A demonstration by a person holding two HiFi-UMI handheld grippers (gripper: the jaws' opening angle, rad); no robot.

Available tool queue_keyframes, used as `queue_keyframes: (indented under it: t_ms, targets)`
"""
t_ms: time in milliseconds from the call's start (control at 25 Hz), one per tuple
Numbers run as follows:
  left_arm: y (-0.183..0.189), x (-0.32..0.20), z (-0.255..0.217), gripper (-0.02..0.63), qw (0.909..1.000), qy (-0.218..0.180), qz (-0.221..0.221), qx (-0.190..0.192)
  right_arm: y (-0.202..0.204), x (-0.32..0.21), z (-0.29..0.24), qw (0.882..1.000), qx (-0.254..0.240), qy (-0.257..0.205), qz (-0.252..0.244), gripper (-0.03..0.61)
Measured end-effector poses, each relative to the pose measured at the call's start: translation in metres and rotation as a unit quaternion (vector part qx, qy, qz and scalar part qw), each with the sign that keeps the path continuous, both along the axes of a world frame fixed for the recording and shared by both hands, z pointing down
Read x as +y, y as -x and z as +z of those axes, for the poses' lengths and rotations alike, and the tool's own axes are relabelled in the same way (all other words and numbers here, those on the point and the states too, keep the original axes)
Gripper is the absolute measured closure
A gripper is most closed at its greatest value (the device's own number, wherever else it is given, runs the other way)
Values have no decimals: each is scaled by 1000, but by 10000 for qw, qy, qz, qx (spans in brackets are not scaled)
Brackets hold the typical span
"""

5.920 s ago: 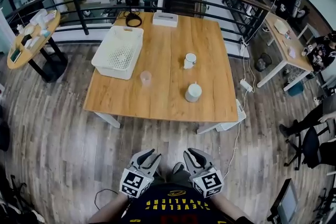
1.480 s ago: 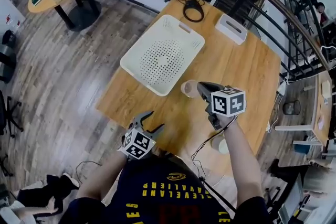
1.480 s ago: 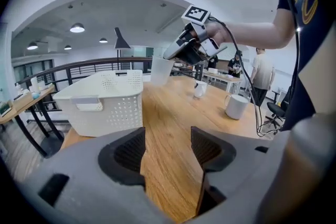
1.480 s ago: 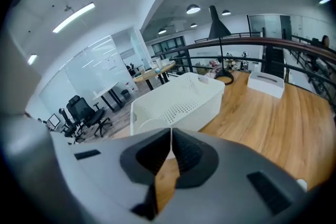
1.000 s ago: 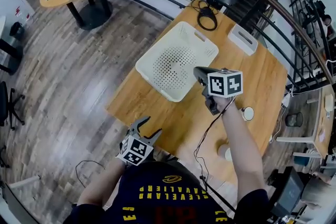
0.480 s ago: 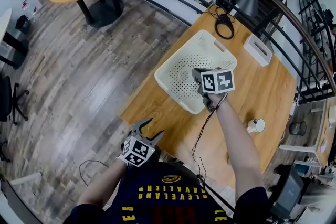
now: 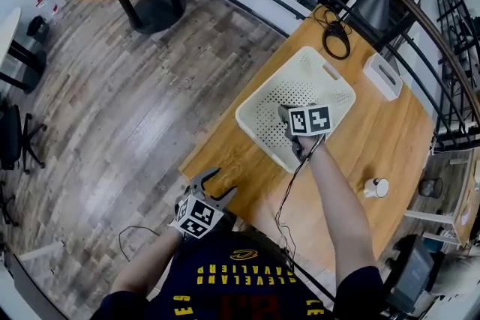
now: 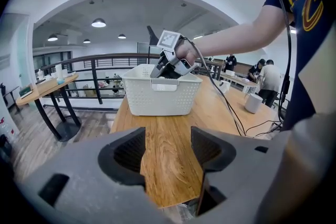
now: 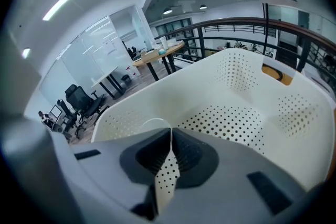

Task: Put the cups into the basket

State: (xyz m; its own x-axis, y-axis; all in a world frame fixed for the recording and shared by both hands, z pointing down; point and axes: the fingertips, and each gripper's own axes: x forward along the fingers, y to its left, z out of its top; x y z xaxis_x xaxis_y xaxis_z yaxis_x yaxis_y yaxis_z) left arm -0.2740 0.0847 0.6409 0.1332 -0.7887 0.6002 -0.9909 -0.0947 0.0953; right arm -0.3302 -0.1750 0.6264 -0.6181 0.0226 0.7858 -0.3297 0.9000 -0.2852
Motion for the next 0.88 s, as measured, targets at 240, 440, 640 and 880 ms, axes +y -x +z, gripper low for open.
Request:
queue_keyframes:
  t_ms: [240, 440, 640, 880]
  targets:
    - [6, 1, 1, 337, 10000, 52, 2, 22, 6, 7, 14, 9998, 92, 176, -46, 558]
    - [8, 1, 3, 337, 10000, 67, -7, 31, 8, 8, 20, 9997, 139, 180, -17, 558]
    - [4, 1, 2, 337, 10000, 41, -8, 41, 4, 7, 23, 9997, 139, 192, 47, 557]
    - [4, 5, -1, 337, 10000, 31, -67, 60, 6, 6, 21, 9998, 104, 171, 71, 462]
